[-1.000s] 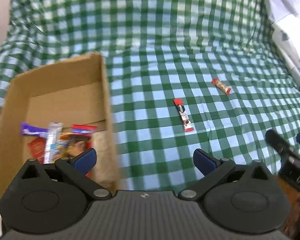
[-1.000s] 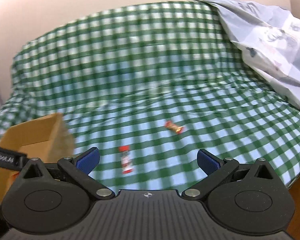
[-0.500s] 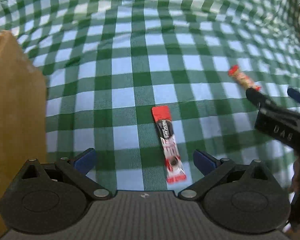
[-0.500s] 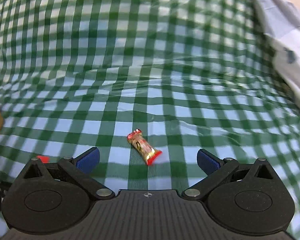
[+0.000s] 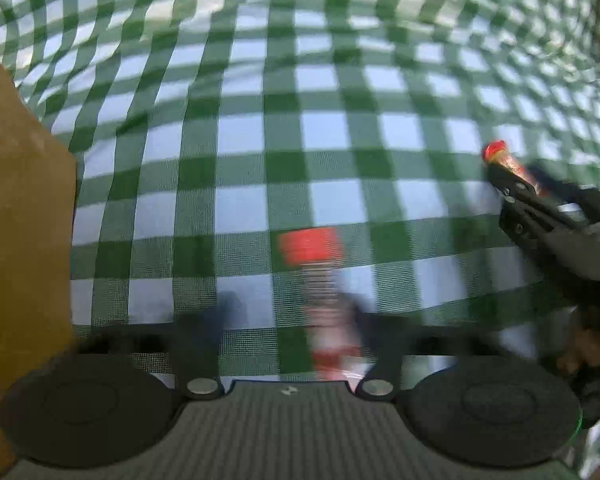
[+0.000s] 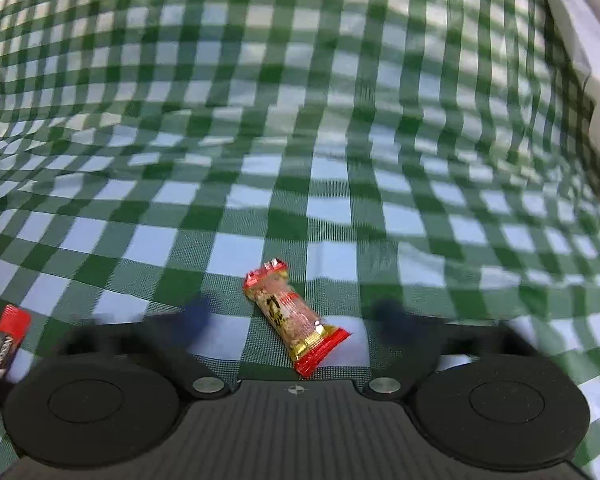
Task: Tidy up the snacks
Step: 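Grasp the red Nescafe stick with the left tool while the right tool grasps the red-gold candy, then carry the Nescafe stick and red-gold candy toward the box with both tools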
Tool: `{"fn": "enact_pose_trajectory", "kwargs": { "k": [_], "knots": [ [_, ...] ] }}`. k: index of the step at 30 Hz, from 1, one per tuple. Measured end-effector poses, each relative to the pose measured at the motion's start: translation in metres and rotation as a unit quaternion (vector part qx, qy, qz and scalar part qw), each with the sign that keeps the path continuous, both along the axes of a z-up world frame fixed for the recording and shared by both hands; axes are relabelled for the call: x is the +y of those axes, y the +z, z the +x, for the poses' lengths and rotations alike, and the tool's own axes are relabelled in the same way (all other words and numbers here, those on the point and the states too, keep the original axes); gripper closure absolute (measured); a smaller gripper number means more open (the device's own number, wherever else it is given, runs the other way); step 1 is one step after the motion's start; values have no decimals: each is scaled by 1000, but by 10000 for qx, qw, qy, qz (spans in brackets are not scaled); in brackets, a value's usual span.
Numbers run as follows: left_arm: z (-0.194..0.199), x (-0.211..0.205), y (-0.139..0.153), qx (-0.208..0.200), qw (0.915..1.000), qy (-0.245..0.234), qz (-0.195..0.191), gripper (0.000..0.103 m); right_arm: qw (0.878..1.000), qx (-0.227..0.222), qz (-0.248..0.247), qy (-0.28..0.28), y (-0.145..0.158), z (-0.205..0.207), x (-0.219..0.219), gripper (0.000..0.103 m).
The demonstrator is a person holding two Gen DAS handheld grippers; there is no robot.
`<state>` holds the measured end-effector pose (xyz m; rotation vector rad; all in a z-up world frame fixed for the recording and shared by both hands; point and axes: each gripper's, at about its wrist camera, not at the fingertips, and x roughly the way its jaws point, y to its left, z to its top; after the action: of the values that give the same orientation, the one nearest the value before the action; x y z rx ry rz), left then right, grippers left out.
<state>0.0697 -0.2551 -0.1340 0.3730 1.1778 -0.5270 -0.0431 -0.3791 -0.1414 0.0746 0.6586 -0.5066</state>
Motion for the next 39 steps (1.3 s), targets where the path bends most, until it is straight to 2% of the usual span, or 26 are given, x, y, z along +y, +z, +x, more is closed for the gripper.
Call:
{"fn": "enact_pose_trajectory", "kwargs": {
  "k": [1,3,6,10,13,19,24,32,37,39],
  "knots": [
    [1,0,3,154,9998,-67,-73,93,9999,106,-122,-24,3,0,6,81],
    [0,2,11,262,9995,-94,-173,94,9998,203,-22,-92,7,0,7,82],
    [-5,13,33,163,9990,-178,-378,94,9989,224,249,-329,22,-3,2,84],
    [-24,41,80,-104,9968,-273,-740,94,9954,-246,630,-682,64,-26,8,84],
    [-38,65,112,-338,9956,-293,-826,94,9922,-557,871,-697,102,-49,31,84],
    [-77,142,169,-809,9940,-208,-703,94,9907,-1039,855,-203,164,-97,125,84],
    [-110,217,208,-1168,9917,-68,-528,94,9874,-1112,1055,383,194,-125,213,84],
    [-156,335,227,-1329,9899,359,-347,94,9769,-1016,1353,1306,219,-157,326,84],
    [-179,385,227,-1309,9883,605,-494,94,9728,-836,1279,1742,224,-171,383,84],
    [-183,392,224,-1301,9879,634,-563,94,9724,-763,1167,1869,225,-174,398,84]
  ]
}}
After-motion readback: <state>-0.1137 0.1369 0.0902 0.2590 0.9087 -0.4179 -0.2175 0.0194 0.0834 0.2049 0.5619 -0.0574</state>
